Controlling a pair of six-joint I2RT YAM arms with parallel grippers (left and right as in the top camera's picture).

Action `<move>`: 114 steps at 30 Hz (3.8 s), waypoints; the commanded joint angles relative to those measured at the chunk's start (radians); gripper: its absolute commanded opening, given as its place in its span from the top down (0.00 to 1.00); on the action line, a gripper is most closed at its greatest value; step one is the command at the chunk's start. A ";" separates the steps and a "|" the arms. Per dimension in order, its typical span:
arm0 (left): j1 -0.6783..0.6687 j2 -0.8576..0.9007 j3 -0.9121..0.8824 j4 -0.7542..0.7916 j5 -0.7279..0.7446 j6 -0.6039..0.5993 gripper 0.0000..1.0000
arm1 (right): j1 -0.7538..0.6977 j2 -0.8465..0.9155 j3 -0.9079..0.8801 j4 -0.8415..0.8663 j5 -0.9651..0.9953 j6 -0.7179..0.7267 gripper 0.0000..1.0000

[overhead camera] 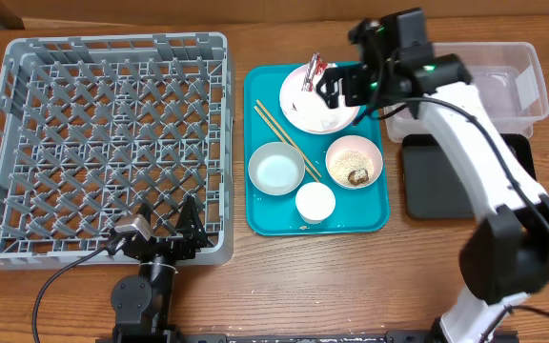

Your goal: Sort waste into correct bins and load items into the dishwasher

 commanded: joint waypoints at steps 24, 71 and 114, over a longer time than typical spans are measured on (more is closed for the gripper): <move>0.006 -0.003 -0.003 -0.002 -0.004 -0.006 0.00 | 0.124 0.293 0.028 0.112 0.407 0.031 0.18; 0.006 -0.003 -0.003 -0.002 -0.004 -0.006 0.00 | -0.235 0.070 0.276 -0.243 0.500 0.279 0.96; 0.006 -0.003 -0.003 -0.002 -0.004 -0.006 0.00 | 0.066 0.476 0.317 0.084 0.478 0.204 0.16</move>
